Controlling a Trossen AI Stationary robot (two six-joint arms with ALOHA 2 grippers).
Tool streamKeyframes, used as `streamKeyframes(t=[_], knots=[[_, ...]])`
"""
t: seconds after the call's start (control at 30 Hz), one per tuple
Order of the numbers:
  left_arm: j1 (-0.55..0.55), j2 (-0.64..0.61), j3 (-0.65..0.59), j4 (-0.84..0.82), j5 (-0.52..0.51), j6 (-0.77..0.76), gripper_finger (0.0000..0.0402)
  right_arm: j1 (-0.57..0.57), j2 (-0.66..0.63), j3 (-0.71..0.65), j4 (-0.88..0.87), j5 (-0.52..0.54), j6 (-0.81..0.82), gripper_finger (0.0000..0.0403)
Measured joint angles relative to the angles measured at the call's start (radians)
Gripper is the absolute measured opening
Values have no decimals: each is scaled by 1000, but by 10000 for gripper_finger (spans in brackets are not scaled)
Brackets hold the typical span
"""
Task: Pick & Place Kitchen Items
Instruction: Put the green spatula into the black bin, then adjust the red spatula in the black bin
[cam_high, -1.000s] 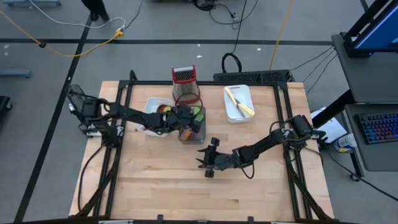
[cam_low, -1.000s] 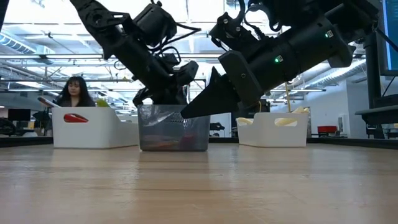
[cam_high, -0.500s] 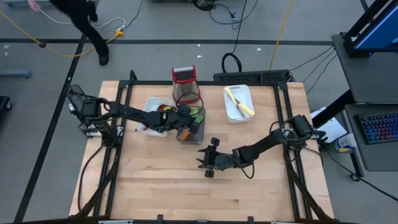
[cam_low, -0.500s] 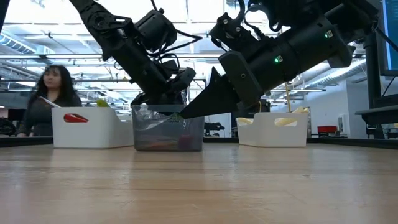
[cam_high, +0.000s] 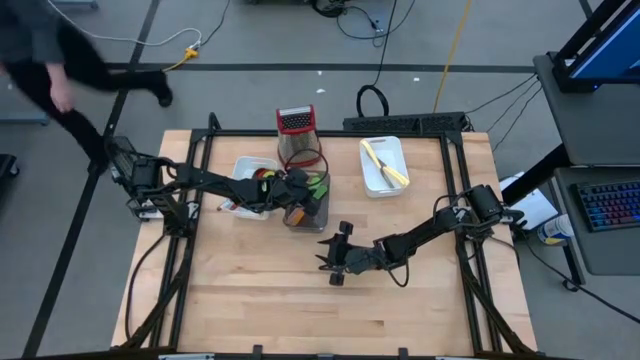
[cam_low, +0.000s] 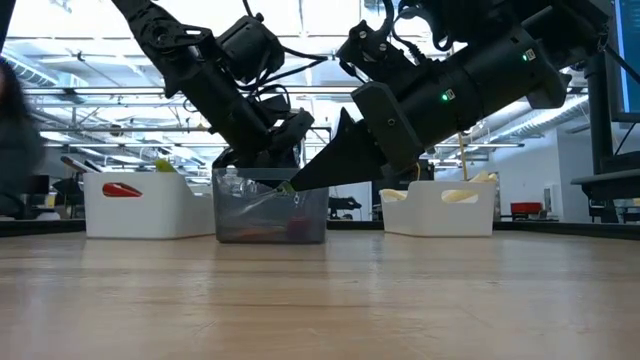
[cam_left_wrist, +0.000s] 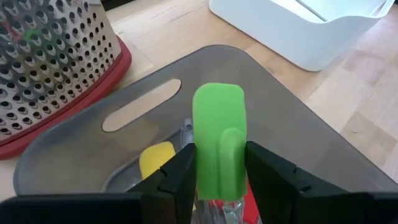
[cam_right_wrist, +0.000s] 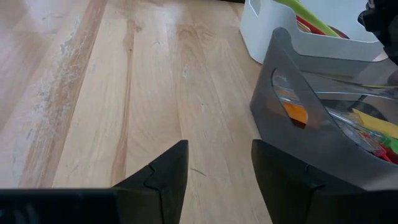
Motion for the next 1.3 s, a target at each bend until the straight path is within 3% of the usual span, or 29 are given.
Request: streamKeyframes(t=[0.4,0.83,1.07,1.3], knots=[[0,0,0,0,0,70,143,0,0,0,0,0,0,169],[1,0,0,1,0,100,234,0,0,0,0,0,0,169],[-13,0,0,4,112,266,239,0,0,0,0,0,0,169],[-59,-1,0,6,194,335,239,0,0,0,0,0,0,169]])
